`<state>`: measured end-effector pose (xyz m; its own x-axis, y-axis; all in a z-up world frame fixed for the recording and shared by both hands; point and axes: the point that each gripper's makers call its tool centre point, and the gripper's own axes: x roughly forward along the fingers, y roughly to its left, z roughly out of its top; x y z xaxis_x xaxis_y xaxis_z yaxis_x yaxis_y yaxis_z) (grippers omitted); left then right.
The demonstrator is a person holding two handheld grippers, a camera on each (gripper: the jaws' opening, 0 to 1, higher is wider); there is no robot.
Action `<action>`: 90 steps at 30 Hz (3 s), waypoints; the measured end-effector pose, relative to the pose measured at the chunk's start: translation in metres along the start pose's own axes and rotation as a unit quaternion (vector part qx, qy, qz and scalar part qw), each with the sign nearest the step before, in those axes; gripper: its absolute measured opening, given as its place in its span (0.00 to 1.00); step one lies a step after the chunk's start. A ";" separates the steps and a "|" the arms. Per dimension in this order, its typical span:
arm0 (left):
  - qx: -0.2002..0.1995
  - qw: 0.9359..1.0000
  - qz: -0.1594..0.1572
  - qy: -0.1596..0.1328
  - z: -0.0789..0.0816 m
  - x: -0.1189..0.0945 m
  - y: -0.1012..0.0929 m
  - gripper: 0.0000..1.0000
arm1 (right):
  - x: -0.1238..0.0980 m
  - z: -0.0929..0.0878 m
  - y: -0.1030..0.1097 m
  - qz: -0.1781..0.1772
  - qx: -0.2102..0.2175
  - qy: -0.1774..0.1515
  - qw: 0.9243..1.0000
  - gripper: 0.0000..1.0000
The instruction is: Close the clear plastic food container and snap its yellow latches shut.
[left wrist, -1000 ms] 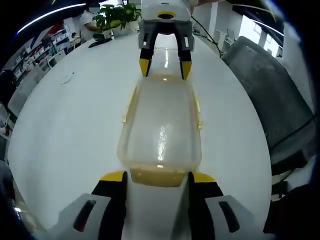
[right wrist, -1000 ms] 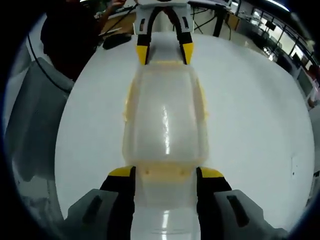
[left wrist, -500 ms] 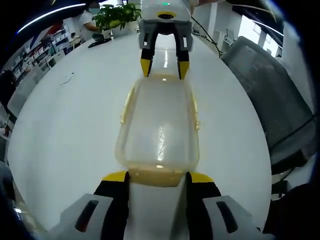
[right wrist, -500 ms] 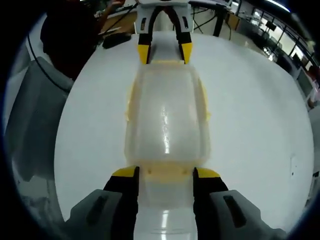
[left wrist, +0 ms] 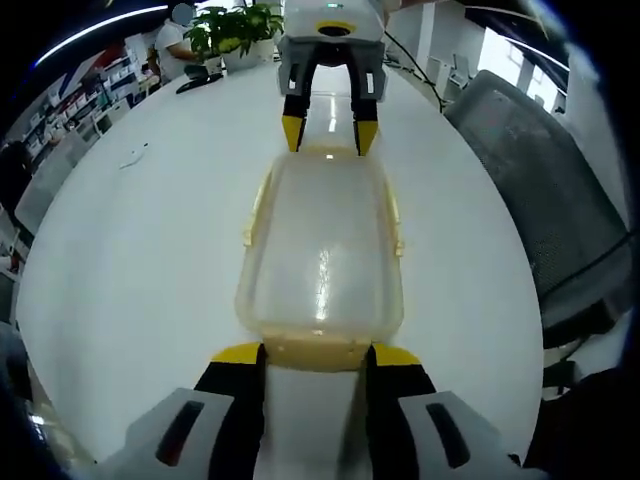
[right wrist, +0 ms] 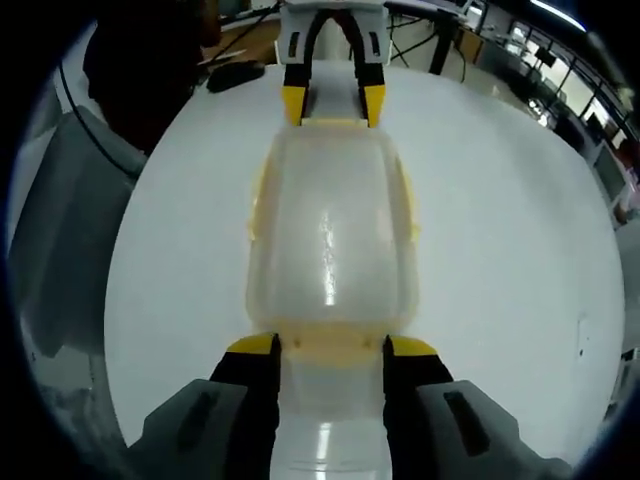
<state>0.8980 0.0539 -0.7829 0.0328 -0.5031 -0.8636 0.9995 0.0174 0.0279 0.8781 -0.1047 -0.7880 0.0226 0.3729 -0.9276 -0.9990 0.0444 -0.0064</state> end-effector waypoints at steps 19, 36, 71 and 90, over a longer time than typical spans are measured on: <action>0.002 1.000 0.001 0.014 -0.001 -0.002 -0.003 0.32 | 0.001 -0.002 0.000 -0.005 0.013 0.026 1.000 0.35; 0.007 0.999 0.035 0.030 0.017 -0.045 -0.025 0.32 | -0.035 0.017 0.015 -0.009 -0.028 0.042 0.999 0.35; 0.017 0.998 0.057 0.026 0.121 -0.068 -0.041 0.32 | -0.122 -0.034 0.028 -0.021 -0.037 0.032 0.999 0.35; 0.052 0.998 0.033 0.015 0.188 -0.013 -0.033 0.32 | -0.146 -0.112 0.029 -0.031 0.001 0.035 0.999 0.35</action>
<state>0.8652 -0.1028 -0.6783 0.1009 -0.4783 -0.8724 0.9898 -0.0400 0.1364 0.8411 -0.2620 -0.6943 0.0813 0.3040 -0.9492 -0.9957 0.0664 -0.0640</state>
